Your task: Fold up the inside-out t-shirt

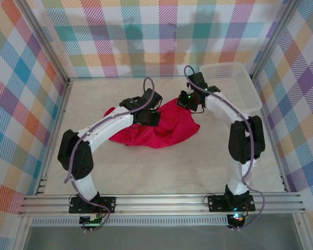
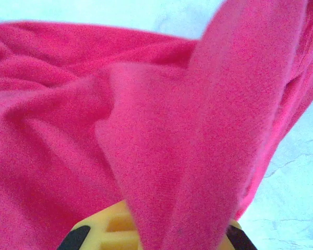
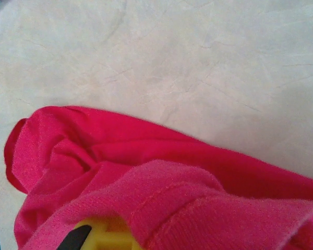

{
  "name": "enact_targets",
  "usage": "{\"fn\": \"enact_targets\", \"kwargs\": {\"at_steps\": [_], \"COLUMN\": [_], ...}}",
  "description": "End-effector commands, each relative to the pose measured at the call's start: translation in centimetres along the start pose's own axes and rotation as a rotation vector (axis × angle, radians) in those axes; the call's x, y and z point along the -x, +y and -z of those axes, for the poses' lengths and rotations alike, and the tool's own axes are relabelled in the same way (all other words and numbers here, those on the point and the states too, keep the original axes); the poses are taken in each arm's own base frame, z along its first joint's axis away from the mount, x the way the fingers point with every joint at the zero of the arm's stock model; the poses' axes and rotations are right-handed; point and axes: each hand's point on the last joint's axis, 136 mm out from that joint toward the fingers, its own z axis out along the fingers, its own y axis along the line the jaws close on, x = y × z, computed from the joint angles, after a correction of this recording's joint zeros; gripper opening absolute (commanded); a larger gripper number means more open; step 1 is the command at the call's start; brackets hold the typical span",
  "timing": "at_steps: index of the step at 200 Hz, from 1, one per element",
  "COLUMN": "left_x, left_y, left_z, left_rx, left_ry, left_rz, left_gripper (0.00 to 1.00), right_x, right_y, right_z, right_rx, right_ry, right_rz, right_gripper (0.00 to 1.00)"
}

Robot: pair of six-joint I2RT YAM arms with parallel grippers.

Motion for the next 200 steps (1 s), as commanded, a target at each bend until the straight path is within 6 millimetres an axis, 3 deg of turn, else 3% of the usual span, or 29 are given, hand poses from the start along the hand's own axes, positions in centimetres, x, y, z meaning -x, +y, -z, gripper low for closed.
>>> {"fn": "enact_targets", "kwargs": {"at_steps": [1, 28, 52, 68, 92, 116, 143, 164, 171, 182, 200], "left_x": [-2.0, -1.7, -1.3, -1.3, -1.4, -1.8, -1.9, -1.7, -1.7, -1.6, -1.2], "left_y": [1.7, 2.7, 2.7, 2.7, 2.7, 2.8, 2.9, 3.0, 3.1, 3.5, 4.1], "left_z": [-3.0, -2.9, -2.3, -2.1, -2.2, -2.5, -2.3, -1.8, -1.7, -1.5, -1.3], "left_rx": [0.005, -0.006, -0.035, -0.035, -0.037, -0.033, -0.034, -0.037, -0.036, -0.037, -0.039], "left_ry": [0.136, 0.130, 0.117, 0.119, 0.124, 0.135, 0.133, 0.123, 0.121, 0.120, 0.112], "left_rz": [0.108, 0.187, 0.201, 0.201, 0.203, 0.207, 0.214, 0.216, 0.218, 0.226, 0.246], "left_gripper": [0.00, 0.00, 0.00, 0.00, 0.00, 0.00, 0.00, 0.00, 0.00, 0.00, 0.00], "right_x": [-1.7, -4.6, -8.6, -11.1, -13.7, -14.3, -14.5, -14.6, -14.6, -14.6, -14.2], "right_y": [-0.3, 0.3, 0.7, 1.3, 2.9, 4.0, 4.0, 3.0, 2.9, 3.0, 4.1], "right_z": [-1.3, 0.6, 1.7, 1.6, -0.5, -3.3, -6.7, -8.6, -9.0, -9.0, -7.4], "right_rx": [0.010, 0.037, 0.042, 0.055, 0.111, 0.109, 0.058, 0.013, 0.009, 0.014, 0.044], "right_ry": [0.109, 0.107, 0.112, 0.119, 0.162, 0.208, 0.242, 0.252, 0.256, 0.259, 0.241], "right_rz": [-0.007, 0.044, 0.116, 0.157, 0.184, 0.188, 0.189, 0.168, 0.161, 0.150, 0.157], "right_gripper": [0.22, 0.33, 0.34, 0.29, 0.26, 0.26, 0.43, 0.44, 0.41, 0.27, 0.08]}}
